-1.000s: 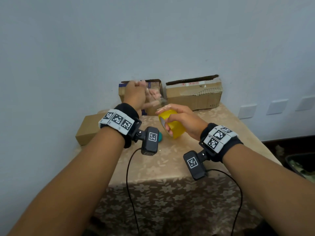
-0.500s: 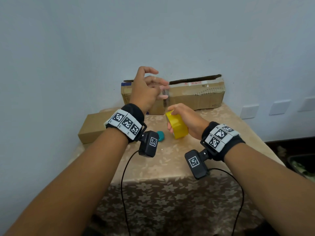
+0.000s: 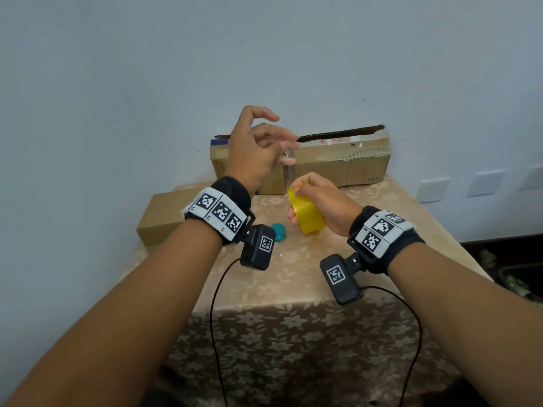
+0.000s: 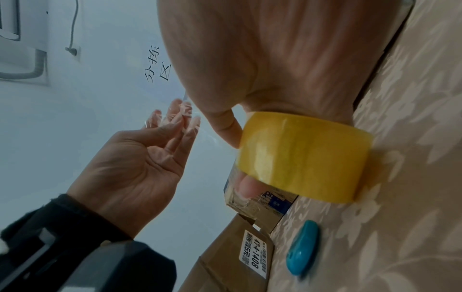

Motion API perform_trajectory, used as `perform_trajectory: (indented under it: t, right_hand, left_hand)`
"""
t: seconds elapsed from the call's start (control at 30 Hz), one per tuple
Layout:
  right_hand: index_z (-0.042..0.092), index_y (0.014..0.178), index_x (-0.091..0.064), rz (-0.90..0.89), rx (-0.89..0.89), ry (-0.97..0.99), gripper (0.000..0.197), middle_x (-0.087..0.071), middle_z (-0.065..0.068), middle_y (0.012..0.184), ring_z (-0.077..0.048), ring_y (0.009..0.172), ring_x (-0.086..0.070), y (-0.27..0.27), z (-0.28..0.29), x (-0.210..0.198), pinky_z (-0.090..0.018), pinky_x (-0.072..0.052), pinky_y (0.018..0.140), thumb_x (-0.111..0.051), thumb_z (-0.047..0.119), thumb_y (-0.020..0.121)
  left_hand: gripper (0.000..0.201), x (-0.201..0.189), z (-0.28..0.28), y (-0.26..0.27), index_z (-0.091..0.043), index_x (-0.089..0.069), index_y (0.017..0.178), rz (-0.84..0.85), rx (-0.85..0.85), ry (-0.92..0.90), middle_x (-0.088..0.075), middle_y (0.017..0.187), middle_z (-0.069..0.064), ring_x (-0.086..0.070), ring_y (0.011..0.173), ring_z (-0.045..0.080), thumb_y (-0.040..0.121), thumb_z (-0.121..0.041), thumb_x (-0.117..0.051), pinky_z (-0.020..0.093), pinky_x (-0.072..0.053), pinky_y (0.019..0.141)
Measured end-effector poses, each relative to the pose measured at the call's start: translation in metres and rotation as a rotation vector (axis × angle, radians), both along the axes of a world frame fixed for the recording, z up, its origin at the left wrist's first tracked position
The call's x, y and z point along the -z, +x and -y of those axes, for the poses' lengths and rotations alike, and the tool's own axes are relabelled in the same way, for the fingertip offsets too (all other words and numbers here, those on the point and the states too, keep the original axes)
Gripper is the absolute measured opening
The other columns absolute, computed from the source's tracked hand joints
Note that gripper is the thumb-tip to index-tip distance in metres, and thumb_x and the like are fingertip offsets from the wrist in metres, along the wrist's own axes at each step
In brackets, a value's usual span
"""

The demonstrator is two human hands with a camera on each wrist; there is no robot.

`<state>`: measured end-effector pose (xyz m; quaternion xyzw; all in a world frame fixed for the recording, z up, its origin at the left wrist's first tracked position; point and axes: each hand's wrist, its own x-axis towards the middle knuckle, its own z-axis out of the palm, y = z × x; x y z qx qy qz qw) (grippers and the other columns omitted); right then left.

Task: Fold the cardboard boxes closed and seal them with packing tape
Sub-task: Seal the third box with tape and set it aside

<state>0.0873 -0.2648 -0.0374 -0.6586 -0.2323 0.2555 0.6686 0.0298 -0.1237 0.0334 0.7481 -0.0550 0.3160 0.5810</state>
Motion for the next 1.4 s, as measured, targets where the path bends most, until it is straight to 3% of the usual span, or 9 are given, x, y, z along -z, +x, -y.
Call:
perform_trajectory:
  t: [0.4,0.6,0.77,0.93,1.17,1.4]
  right_hand:
    - [0.011,0.101,-0.055,0.182,0.036,-0.006,0.006,-0.073,-0.020,0.076,-0.033,0.065,-0.070,0.002,0.005,0.000,-0.038,-0.059,0.062,-0.053,0.014,0.106]
    - [0.007,0.104,-0.056,0.161,0.001,0.044,0.005,-0.073,-0.030,0.089,-0.031,0.067,-0.072,-0.002,0.007,0.001,-0.035,-0.061,0.061,-0.056,0.013,0.105]
    - [0.007,0.103,-0.058,0.128,-0.017,0.009,0.003,-0.073,-0.025,0.083,-0.028,0.061,-0.071,-0.002,0.004,-0.001,-0.035,-0.061,0.059,-0.059,0.010,0.103]
    - [0.005,0.107,-0.059,0.148,-0.028,-0.044,0.006,-0.073,-0.026,0.084,-0.029,0.061,-0.071,-0.001,0.003,-0.005,-0.034,-0.061,0.059,-0.059,0.009,0.102]
    - [0.005,0.107,-0.056,0.174,-0.057,-0.083,0.006,-0.073,-0.024,0.081,-0.028,0.061,-0.070,0.000,0.004,-0.008,-0.033,-0.059,0.058,-0.057,0.010,0.104]
    - [0.007,0.102,-0.057,0.169,-0.027,-0.082,0.003,-0.073,-0.020,0.074,-0.028,0.058,-0.068,0.003,0.006,-0.007,-0.033,-0.057,0.058,-0.058,0.010,0.103]
  left_hand:
    - [0.038,-0.003,-0.002,-0.002,-0.008,-0.043,0.113,0.027,0.048,-0.062,-0.075,0.097,0.021,-0.075,0.094,0.035,0.089,0.013,-0.065,0.044,-0.064,0.068]
    - [0.040,-0.001,-0.010,0.004,-0.010,-0.044,0.114,0.014,-0.016,-0.097,-0.075,0.100,0.019,-0.075,0.097,0.033,0.089,0.011,-0.066,0.046,-0.063,0.070]
    - [0.040,0.004,-0.014,0.006,-0.012,-0.045,0.113,-0.005,-0.096,-0.151,-0.076,0.099,0.016,-0.076,0.094,0.030,0.088,0.009,-0.069,0.054,-0.062,0.077]
    - [0.038,0.000,-0.011,0.006,-0.010,-0.044,0.111,0.041,-0.094,-0.060,-0.076,0.095,0.017,-0.076,0.092,0.028,0.089,0.016,-0.062,0.043,-0.063,0.065]
    - [0.037,-0.001,-0.003,0.009,-0.009,-0.044,0.110,0.097,-0.083,0.056,-0.075,0.095,0.016,-0.076,0.089,0.024,0.089,0.018,-0.058,0.030,-0.059,0.058]
    - [0.037,0.000,-0.002,0.010,-0.010,-0.044,0.110,0.119,-0.062,0.027,-0.075,0.095,0.017,-0.076,0.088,0.025,0.089,0.015,-0.062,0.029,-0.059,0.059]
